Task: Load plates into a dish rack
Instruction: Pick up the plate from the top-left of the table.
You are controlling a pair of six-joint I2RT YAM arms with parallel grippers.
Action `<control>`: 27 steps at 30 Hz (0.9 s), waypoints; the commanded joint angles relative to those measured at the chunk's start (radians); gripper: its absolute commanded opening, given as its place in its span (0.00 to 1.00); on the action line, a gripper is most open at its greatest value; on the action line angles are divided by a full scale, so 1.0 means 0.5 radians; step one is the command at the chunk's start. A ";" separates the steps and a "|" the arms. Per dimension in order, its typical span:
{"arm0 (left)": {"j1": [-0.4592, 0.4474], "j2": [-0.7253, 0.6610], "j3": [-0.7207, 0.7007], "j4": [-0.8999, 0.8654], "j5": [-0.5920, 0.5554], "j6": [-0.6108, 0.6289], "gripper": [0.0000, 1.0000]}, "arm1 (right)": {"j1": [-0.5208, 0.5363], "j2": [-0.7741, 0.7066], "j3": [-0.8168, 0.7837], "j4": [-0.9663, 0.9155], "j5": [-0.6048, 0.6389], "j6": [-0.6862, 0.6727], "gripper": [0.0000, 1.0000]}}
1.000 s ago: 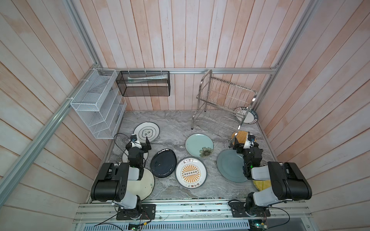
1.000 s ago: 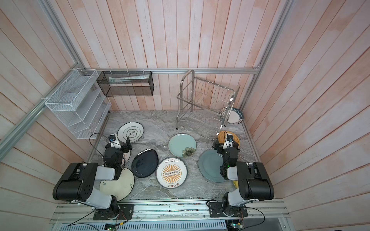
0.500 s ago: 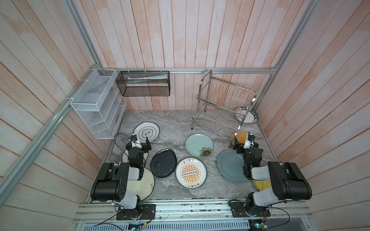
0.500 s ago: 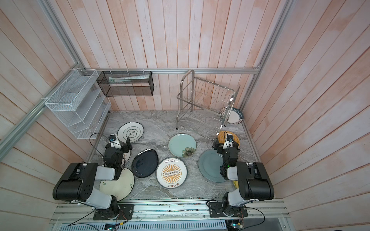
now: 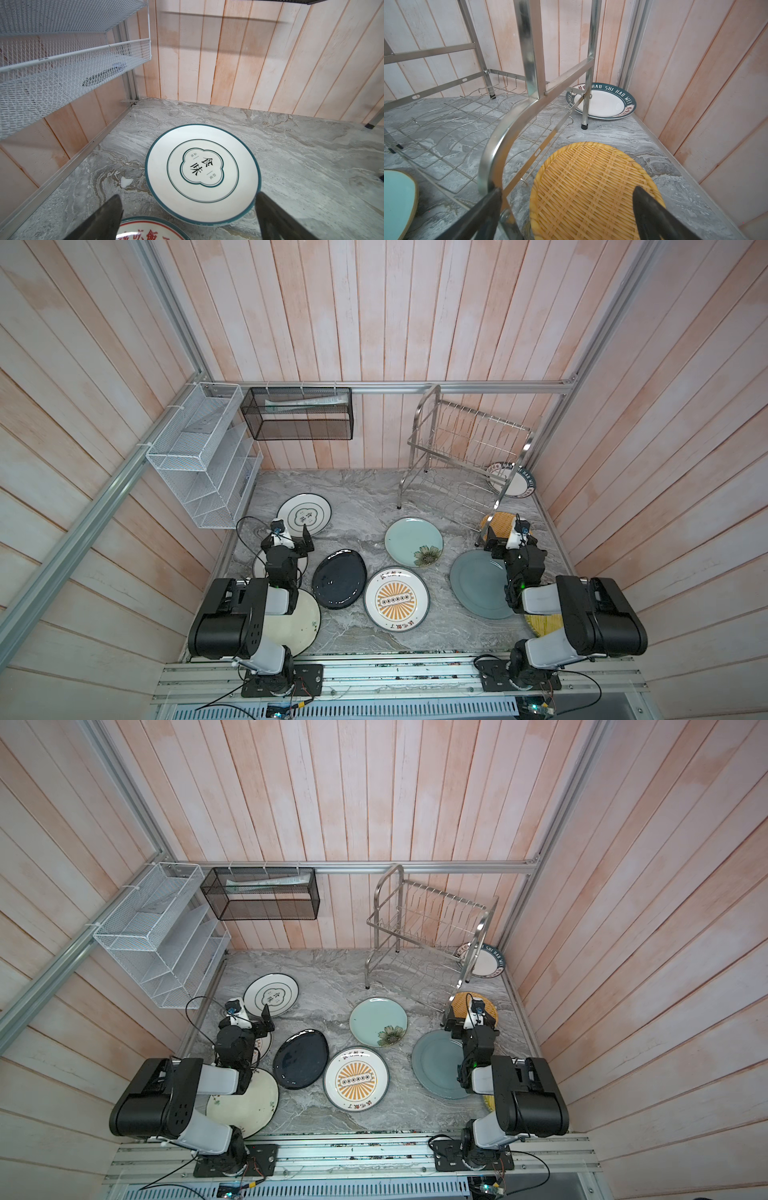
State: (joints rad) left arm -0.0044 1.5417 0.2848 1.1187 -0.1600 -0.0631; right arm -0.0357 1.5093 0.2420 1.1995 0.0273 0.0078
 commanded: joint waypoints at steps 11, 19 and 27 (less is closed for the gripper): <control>-0.437 -0.657 0.201 -1.025 -0.487 -0.042 1.00 | 0.030 -0.969 -0.006 -0.809 0.343 0.561 0.98; -0.509 -1.424 0.441 -2.322 -0.526 -0.933 1.00 | -0.036 -1.339 0.063 -1.403 0.575 1.569 0.98; -0.333 -1.767 0.404 -2.751 -0.091 -1.647 1.00 | -0.077 -1.248 0.284 -1.603 -0.095 1.571 0.98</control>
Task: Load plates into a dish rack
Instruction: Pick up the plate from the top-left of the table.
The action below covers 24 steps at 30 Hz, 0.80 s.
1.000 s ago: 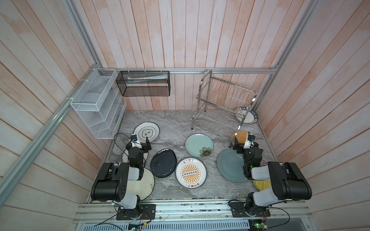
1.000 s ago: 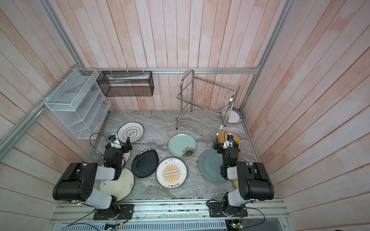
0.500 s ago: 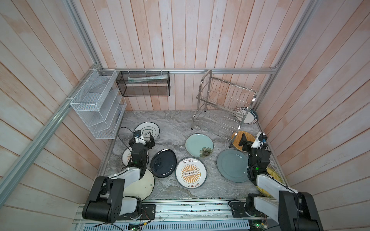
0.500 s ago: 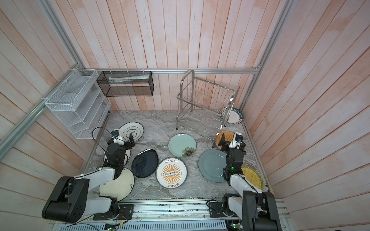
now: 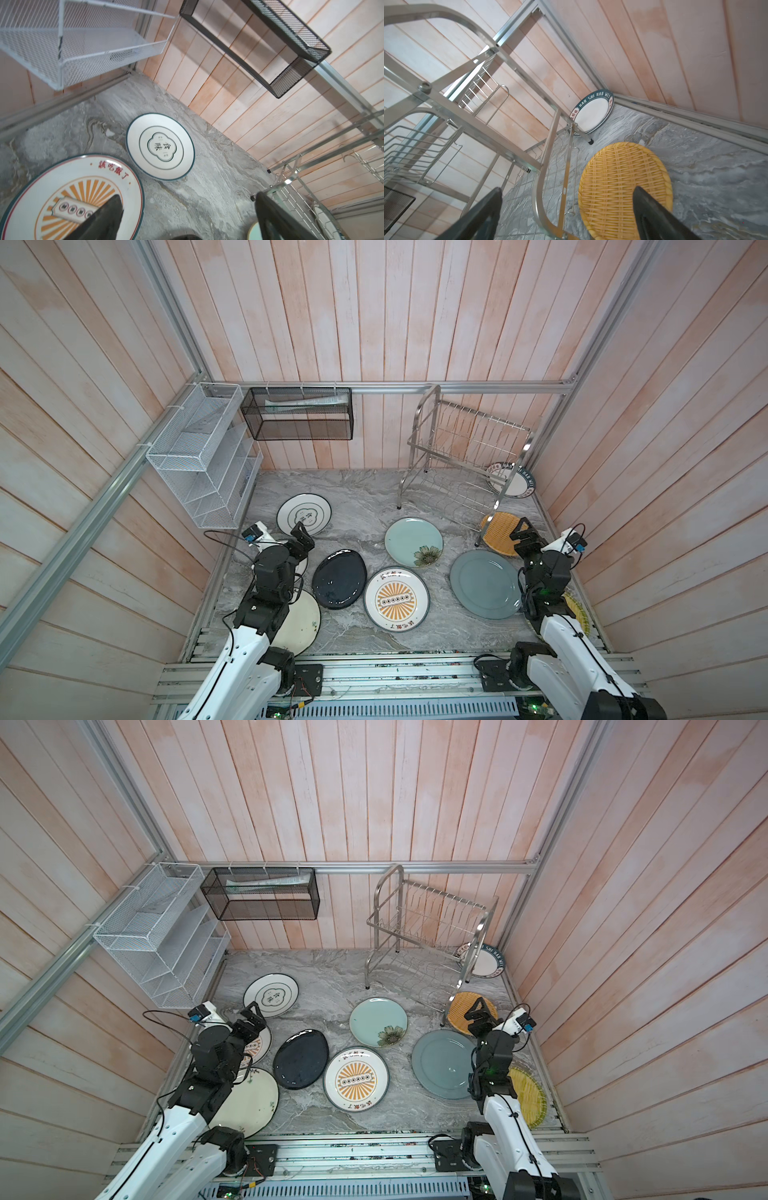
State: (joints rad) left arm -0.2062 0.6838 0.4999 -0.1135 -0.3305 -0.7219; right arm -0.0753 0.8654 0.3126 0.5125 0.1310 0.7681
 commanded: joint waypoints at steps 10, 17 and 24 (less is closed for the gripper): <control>0.349 0.271 0.153 -0.216 0.729 -0.230 1.00 | 0.342 0.021 0.211 -0.426 -0.394 -0.204 0.98; 0.757 0.946 0.414 0.024 1.163 -0.188 1.00 | 0.740 0.156 0.331 -0.397 -0.331 -0.320 0.98; 0.829 1.623 0.817 0.025 0.978 0.199 0.93 | 1.048 0.295 0.405 -0.306 -0.361 -0.377 0.98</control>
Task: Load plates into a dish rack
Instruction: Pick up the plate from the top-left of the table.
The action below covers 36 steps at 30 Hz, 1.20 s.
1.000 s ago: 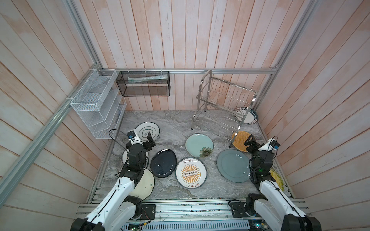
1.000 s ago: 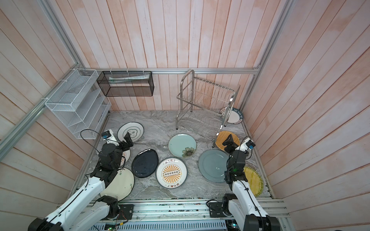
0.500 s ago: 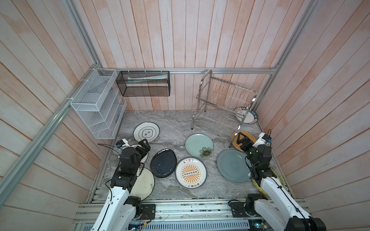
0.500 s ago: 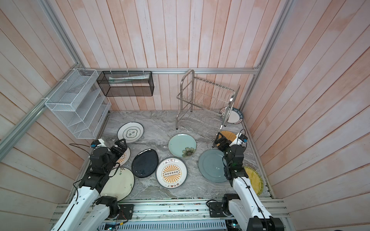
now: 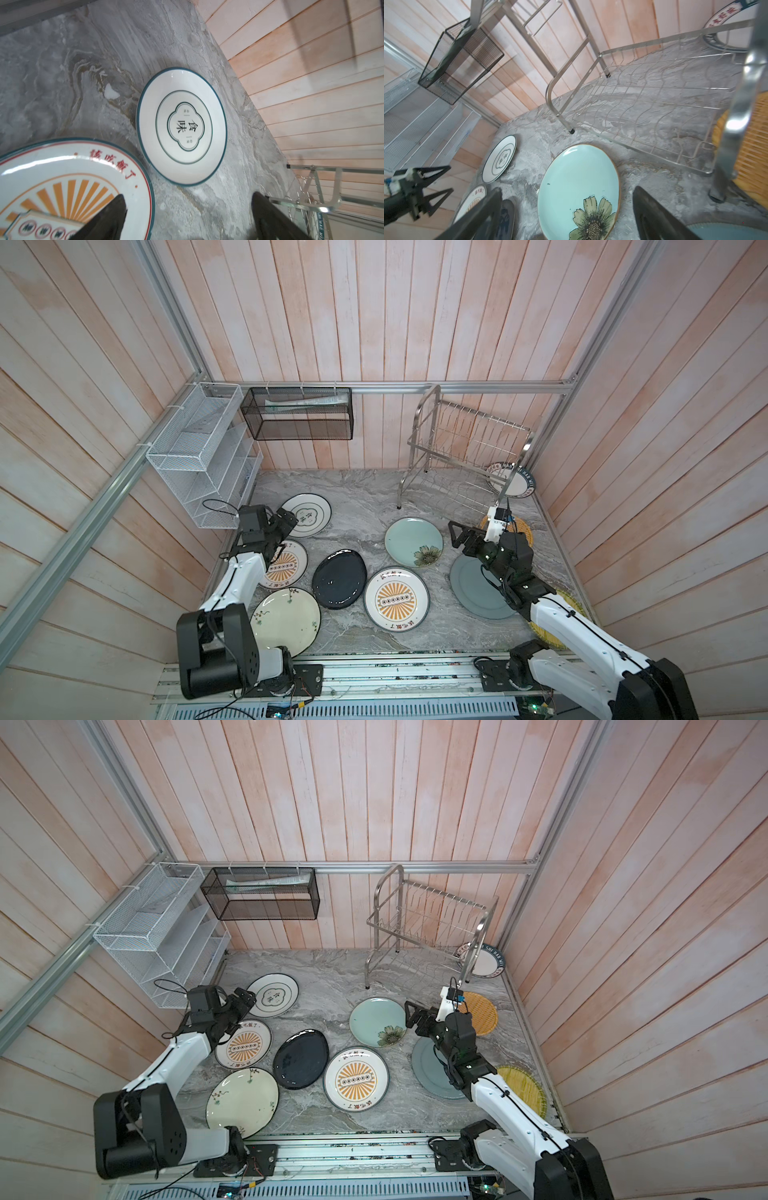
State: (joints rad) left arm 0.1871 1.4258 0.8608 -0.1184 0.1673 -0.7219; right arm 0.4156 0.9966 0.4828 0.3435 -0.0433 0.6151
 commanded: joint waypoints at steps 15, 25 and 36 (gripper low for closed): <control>0.242 0.924 0.718 -0.079 0.258 0.612 0.92 | 0.239 0.109 0.010 0.096 -0.270 -0.078 0.98; 0.304 1.263 0.993 -0.222 0.458 0.673 0.89 | 0.266 0.194 0.029 0.179 -0.358 -0.055 0.98; 0.272 1.223 0.831 -0.114 0.577 0.607 0.86 | 0.265 0.233 0.007 0.224 -0.373 -0.027 0.98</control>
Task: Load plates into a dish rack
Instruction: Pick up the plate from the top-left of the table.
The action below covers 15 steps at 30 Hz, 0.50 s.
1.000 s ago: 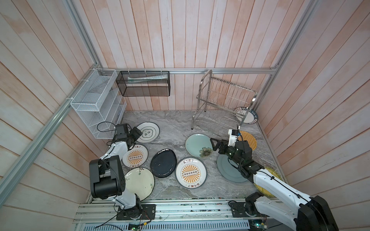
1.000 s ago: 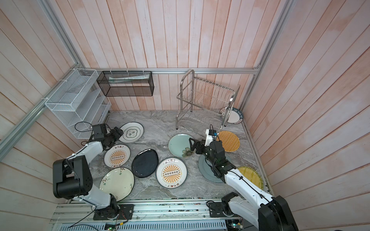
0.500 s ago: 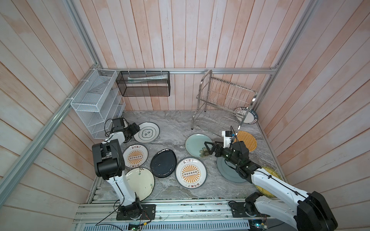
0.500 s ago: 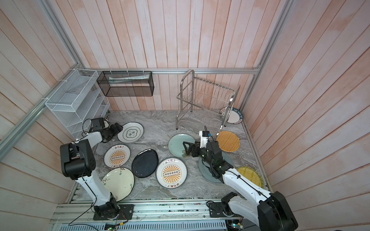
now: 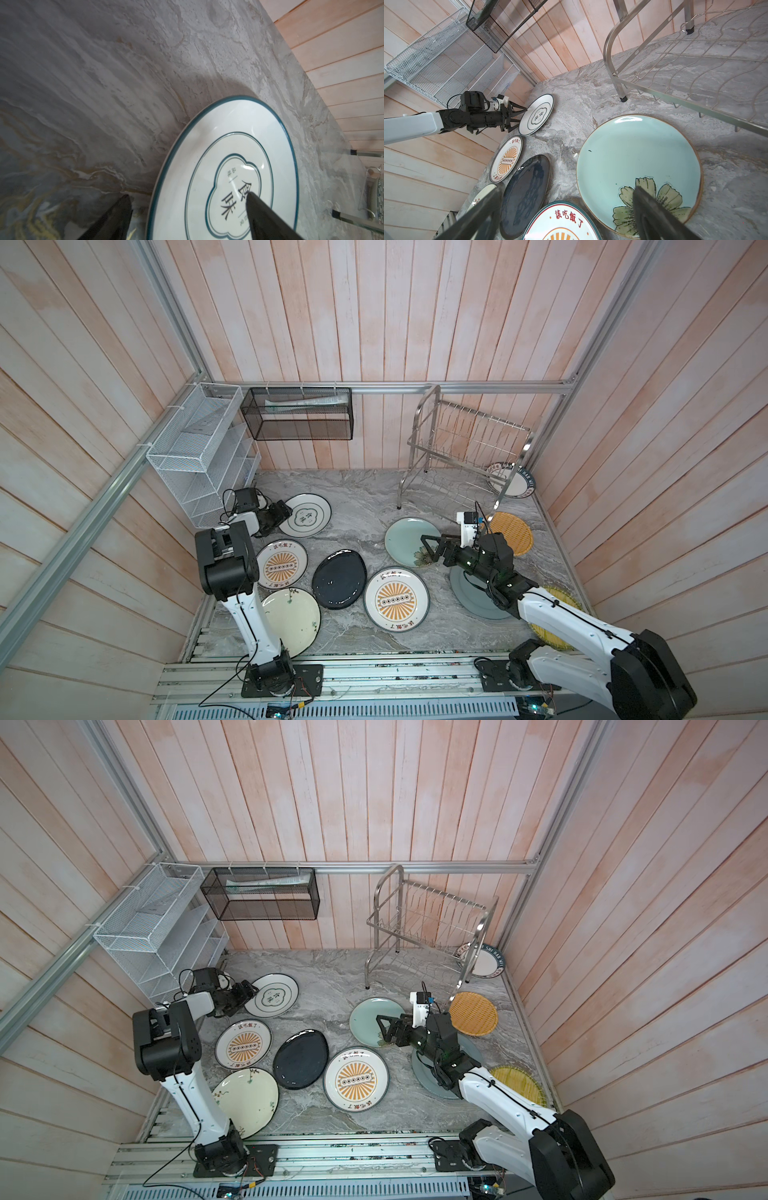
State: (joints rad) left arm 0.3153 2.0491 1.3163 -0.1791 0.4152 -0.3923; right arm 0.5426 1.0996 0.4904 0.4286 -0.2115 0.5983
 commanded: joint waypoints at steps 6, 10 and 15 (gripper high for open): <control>0.017 -0.033 -0.149 0.084 0.219 -0.188 0.79 | 0.013 0.071 -0.003 0.123 -0.157 -0.024 0.98; 0.019 0.003 -0.140 0.071 0.265 -0.223 0.76 | 0.013 0.160 0.025 0.193 -0.338 -0.055 0.98; 0.023 0.029 -0.141 0.047 0.286 -0.229 0.70 | 0.037 0.289 0.058 0.251 -0.486 -0.043 0.98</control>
State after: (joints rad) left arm 0.3176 2.0369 1.2621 -0.1291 0.5251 -0.4915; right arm 0.5472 1.2201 0.4915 0.5114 -0.3790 0.5903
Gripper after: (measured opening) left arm 0.705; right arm 0.978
